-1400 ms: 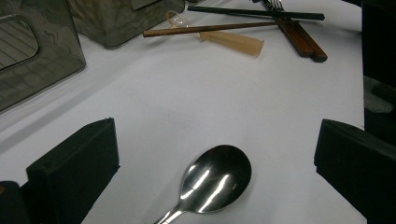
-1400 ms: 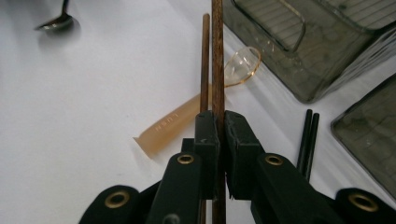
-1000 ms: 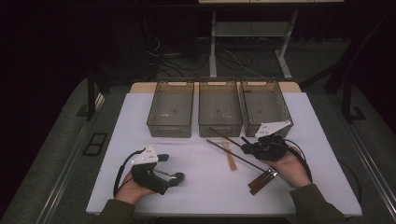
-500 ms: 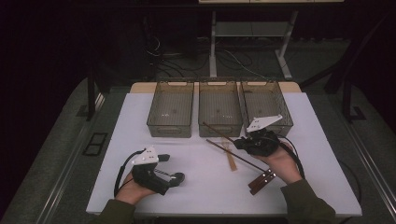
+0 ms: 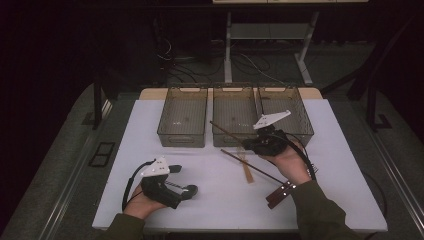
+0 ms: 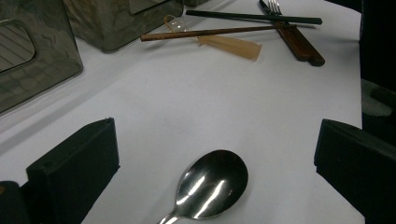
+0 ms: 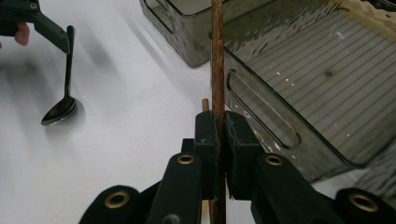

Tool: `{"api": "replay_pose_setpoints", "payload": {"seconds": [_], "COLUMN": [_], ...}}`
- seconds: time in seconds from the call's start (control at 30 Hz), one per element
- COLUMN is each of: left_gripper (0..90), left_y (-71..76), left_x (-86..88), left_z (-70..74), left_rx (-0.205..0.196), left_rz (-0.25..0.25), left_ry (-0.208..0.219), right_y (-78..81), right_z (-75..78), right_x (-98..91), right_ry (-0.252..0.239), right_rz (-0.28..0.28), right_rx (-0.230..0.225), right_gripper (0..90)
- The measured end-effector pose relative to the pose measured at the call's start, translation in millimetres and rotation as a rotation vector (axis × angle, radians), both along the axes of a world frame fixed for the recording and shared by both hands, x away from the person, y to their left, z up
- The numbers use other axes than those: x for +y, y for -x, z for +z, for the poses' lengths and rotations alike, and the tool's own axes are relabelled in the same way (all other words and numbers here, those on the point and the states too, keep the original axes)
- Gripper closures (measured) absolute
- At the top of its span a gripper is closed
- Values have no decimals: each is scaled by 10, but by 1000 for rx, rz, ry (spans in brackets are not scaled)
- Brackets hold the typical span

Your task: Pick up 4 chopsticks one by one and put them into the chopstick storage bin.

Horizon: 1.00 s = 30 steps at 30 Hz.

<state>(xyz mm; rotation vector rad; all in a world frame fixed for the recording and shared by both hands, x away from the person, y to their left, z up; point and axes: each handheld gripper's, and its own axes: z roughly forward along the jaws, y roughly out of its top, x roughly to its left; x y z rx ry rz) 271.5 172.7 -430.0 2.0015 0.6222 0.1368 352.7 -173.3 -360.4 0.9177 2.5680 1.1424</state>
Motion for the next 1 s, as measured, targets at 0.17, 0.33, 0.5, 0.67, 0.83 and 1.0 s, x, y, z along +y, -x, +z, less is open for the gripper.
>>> {"api": "replay_pose_setpoints", "payload": {"seconds": [0.17,0.33,0.5,0.67,0.83,1.0], "left_gripper": [0,0,0,0,0,0], "left_y": [-3,-8,-4,5,1,0], "left_x": [1,-10,-11,-14,-12,-13], "left_z": [-6,-28,-28,-19,-17,-11], "left_rx": [-9,-12,-12,-18,-14,-12], "left_rz": [4,-6,-9,-16,-16,-22], "left_ry": [1,-15,-11,-20,-15,-20], "right_y": [-87,-177,-283,-378,-465,-540], "right_z": [32,74,108,136,184,228], "right_x": [83,154,207,263,297,352], "right_ry": [11,-2,-7,-3,-11,-7], "right_rz": [-1,-9,-21,-31,-45,-67], "right_rx": [-1,14,21,31,33,45], "right_gripper": [844,844,844,844,844,844]}}
